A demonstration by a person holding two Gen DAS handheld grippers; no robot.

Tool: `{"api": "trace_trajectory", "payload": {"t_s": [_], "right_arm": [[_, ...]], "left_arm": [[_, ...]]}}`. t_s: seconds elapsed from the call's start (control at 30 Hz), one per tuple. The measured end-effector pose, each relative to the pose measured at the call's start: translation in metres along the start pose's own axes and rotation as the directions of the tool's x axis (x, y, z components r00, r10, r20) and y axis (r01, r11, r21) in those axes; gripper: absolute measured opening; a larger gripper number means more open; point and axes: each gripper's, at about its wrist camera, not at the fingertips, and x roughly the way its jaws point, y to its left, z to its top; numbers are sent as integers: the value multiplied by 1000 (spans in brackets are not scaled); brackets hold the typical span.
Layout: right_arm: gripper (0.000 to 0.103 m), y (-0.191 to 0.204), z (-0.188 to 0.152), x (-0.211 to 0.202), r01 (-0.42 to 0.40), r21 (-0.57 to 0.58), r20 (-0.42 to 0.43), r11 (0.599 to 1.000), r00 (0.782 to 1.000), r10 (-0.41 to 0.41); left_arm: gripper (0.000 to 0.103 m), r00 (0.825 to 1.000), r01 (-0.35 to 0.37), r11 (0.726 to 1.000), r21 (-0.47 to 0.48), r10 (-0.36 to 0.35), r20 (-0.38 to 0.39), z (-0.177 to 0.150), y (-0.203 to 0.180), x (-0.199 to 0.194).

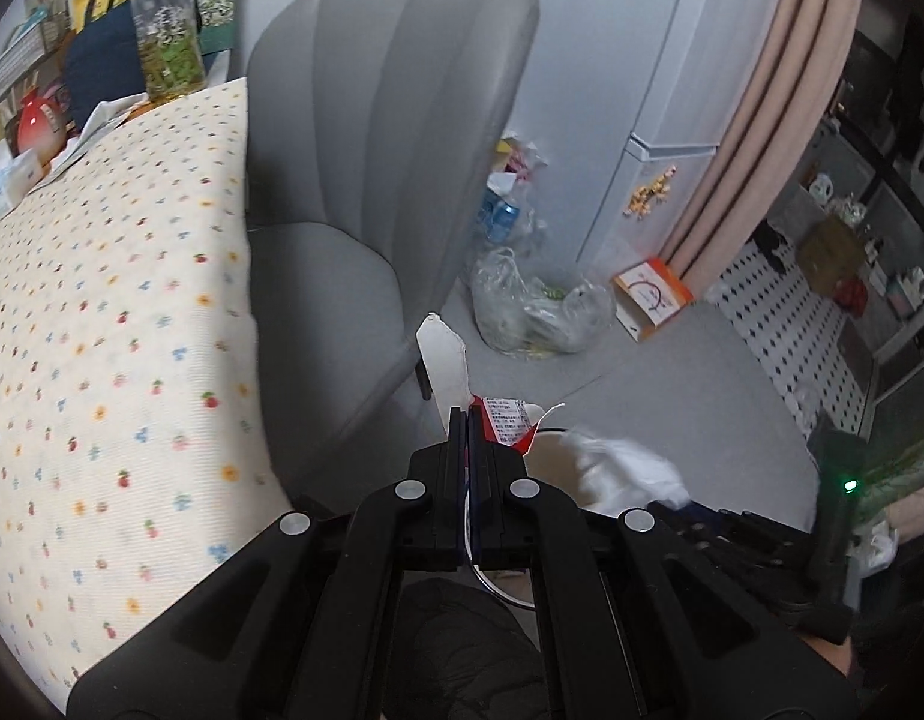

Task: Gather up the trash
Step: 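Carry the tissue and scrap over the beige bin with both grippers, then open both grippers over the beige bin to drop the tissue and scrap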

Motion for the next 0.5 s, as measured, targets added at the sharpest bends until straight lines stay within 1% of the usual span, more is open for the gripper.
{"api": "trace_trajectory", "payload": {"t_s": [0.03, 0.13, 0.27, 0.37, 0.5], "right_arm": [[50, -2, -2, 2, 12, -3, 2, 1000, 1000, -12], [50, -11, -6, 8, 14, 13, -8, 1000, 1000, -14], [55, -26, -9, 4, 32, 47, 4, 998, 999, -32], [60, -40, -14, -9, 41, 80, 25, 996, 999, -44], [62, -56, -18, -26, 53, 112, 51, 992, 997, -59]], "left_arm": [[2, 1000, 0, 1000, 5, 0, -3, 0, -1, 1], [2, 1000, -1, 1000, 15, 2, -13, 0, -6, 5], [2, 1000, 5, 1000, 30, -5, -24, -2, -13, 9], [2, 999, 15, 999, 43, -14, -35, -3, -21, 13], [2, 998, 39, 997, 69, -36, -52, -6, -37, 18]]}}
